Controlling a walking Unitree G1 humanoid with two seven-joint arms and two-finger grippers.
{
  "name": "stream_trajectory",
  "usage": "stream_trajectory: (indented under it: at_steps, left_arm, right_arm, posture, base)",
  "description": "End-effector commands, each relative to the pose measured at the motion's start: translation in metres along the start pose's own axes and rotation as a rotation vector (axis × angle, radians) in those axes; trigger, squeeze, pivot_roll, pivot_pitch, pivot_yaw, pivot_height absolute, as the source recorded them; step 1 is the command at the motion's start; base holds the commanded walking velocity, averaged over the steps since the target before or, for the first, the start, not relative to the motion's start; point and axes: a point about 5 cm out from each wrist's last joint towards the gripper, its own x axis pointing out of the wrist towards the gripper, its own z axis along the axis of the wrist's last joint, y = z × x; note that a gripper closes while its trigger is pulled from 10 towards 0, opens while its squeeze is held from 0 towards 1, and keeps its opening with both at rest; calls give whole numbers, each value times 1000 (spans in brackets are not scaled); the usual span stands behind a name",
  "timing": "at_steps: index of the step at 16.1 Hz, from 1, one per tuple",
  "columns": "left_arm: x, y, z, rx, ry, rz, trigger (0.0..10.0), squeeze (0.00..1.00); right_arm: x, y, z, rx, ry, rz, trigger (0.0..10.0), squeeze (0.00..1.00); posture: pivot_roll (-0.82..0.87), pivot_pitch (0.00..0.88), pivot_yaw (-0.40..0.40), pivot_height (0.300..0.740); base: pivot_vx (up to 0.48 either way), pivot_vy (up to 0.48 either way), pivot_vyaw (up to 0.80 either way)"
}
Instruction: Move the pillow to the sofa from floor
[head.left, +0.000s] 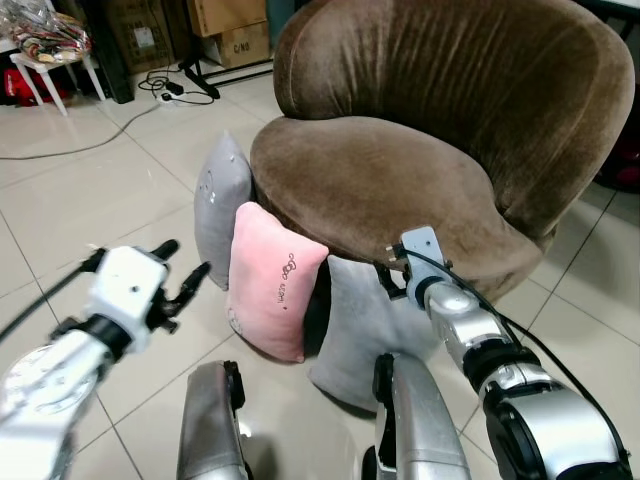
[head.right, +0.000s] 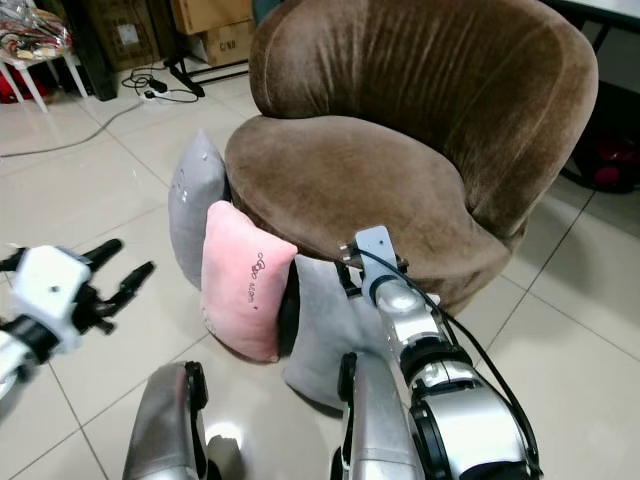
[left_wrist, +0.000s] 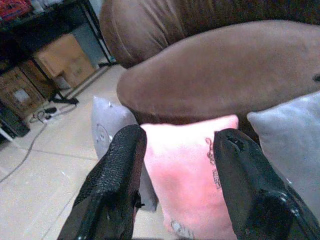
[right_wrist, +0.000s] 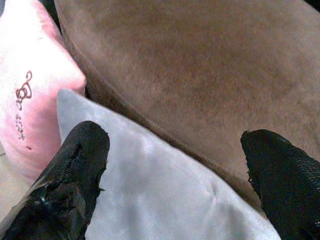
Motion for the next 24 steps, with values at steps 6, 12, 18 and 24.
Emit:
stream_trajectory:
  at_steps: [6,12,18,24]
  left_arm:
    - [-39,-6,12,10,90,-56,10000,0]
    - [-70,-1,25,33,158,-42,10000,0]
    - [-82,2,29,35,202,-53,10000,0]
    - [-80,0,29,23,211,-81,10000,0]
  right_arm:
    - [3,7,2,-45,21,-45,10000,31]
    - [5,9,10,-29,9,-132,10000,0]
    - [4,43,-9,-190,98,46,10000,0]
    - [2,42,-18,-322,121,52,627,0]
  posture:
    - [164,222,5,475]
    - [215,276,29,475]
    - [222,279,44,475]
    - [211,270,50,475]
  base:
    - [0,0,0]
    - [0,0,0]
    - [0,0,0]
    - [0,0,0]
